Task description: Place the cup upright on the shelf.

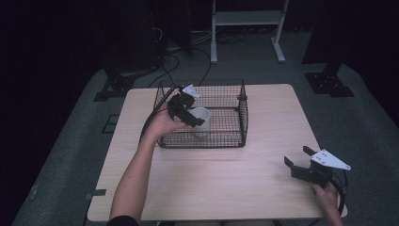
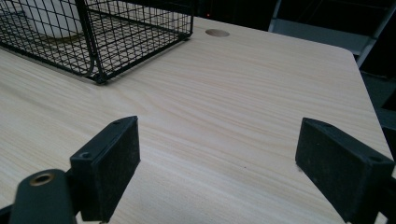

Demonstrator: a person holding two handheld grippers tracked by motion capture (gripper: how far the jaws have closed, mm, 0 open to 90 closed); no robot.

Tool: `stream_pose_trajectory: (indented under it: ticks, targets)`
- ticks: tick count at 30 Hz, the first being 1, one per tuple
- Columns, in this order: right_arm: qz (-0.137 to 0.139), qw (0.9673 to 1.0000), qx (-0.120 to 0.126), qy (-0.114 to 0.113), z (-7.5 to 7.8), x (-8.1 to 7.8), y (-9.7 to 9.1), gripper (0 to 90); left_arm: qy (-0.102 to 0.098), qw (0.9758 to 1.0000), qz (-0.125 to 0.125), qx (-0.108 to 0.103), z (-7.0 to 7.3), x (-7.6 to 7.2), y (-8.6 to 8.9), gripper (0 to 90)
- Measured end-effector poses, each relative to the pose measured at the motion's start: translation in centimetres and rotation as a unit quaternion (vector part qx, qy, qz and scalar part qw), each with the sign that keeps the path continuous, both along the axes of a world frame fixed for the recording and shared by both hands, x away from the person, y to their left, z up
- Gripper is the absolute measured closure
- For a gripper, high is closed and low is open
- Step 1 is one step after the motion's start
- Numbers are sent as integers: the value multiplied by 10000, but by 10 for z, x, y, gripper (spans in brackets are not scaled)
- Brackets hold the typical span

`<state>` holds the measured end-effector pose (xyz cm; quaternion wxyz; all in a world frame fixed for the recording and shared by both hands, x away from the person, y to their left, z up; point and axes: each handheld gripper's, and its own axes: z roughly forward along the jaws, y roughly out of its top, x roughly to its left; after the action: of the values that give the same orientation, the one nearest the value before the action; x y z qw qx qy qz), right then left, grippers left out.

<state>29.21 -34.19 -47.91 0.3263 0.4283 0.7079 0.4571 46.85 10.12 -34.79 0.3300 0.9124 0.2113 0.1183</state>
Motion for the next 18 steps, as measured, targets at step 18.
stream_pose_trajectory:
  ticks: [18]
  targets:
    - [-11, 10000, 1, 1, 0, 0, 0, 131, -353, 9993, -42, -72, 15, -27, 9, 80]
